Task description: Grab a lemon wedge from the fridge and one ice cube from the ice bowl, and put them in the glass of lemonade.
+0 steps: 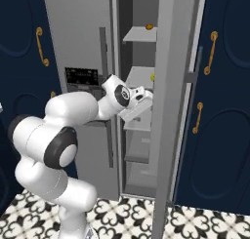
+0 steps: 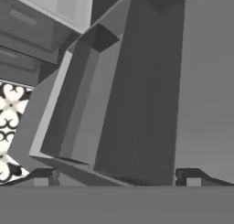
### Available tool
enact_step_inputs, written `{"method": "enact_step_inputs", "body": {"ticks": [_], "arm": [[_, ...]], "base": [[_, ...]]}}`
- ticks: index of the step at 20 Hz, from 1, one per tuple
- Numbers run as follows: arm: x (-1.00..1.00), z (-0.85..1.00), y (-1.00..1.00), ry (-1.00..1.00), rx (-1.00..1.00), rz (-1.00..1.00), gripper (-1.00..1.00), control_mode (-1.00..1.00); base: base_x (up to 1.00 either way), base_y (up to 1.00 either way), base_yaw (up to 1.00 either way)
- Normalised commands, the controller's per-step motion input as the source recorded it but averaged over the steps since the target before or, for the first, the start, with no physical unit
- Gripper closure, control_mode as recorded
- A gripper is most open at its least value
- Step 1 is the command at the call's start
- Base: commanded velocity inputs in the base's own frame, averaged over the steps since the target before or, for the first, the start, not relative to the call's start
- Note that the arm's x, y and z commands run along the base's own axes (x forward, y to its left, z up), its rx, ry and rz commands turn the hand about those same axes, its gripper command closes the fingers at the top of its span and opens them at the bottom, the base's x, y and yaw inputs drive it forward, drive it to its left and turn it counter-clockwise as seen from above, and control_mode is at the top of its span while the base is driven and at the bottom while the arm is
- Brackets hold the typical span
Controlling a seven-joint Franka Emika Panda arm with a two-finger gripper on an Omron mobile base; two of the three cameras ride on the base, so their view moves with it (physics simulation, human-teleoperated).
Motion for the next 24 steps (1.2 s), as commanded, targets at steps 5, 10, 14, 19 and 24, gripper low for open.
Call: {"method": "enact_step_inputs", "body": {"ticks": [5, 10, 14, 19, 24], "arm": [[-0.72, -0.4, -1.0, -0.01, 0.0, -0.02, -1.0, -1.0], [-0.58, -0.18, -0.9, -0.07, 0.0, 0.01, -1.0, -1.0], [-0.95, 0.37, 0.13, -0.48, -0.03, 0.15, -1.0, -1.0], [-0.69, 0.86, 0.63, -0.39, 0.01, 0.07, -1.0, -1.0], [-0.84, 0.46, 0.9, -0.23, 0.16, 0.01, -1.0, -1.0]], "base": [[0.0, 0.0, 0.0], [0.0, 0.0, 0.0], [0.0, 0.0, 0.0], [0.0, 0.0, 0.0], [0.0, 0.0, 0.0]]}}
